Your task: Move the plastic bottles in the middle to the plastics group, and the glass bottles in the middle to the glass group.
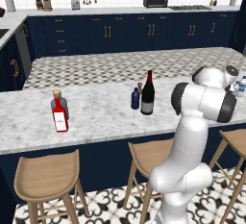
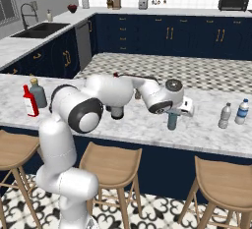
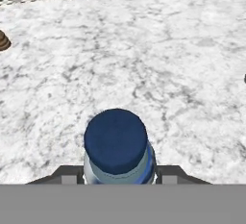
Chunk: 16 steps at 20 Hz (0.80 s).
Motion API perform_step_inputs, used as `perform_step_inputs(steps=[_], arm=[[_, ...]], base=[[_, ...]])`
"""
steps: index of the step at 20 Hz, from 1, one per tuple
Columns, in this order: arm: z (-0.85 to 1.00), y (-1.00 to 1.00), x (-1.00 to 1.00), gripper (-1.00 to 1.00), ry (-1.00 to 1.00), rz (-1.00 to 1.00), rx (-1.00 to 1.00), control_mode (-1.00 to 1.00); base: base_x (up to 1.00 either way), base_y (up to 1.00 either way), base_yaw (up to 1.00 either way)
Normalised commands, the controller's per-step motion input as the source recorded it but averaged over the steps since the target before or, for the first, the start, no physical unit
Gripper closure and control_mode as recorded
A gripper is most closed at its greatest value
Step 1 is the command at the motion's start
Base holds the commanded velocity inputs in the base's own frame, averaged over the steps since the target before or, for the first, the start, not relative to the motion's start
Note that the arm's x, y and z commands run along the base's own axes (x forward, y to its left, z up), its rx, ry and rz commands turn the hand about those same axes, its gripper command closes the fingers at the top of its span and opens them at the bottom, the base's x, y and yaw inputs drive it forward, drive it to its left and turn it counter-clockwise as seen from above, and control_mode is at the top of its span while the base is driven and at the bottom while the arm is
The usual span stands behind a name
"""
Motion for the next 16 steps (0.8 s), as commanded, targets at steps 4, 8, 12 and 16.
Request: perform_step_inputs(steps=[4,8,12,16], arm=[[-0.14,-0.61,-0.19,1.0,-0.14,0.0,0.03,-1.0],[-0.01,-0.28,-0.11,1.0,-0.11,0.0,0.0,-1.0],[0.0,-0.14,0.0,1.0,-0.04,0.0,0.0,-1.0],[0.02,-0.01,-0.01,1.0,-0.01,0.0,-0.01,-1.0]], base=[[0.0,0.0,0.0],[0.0,0.0,0.0],[0.0,0.0,0.0],[0.0,0.0,0.0]])
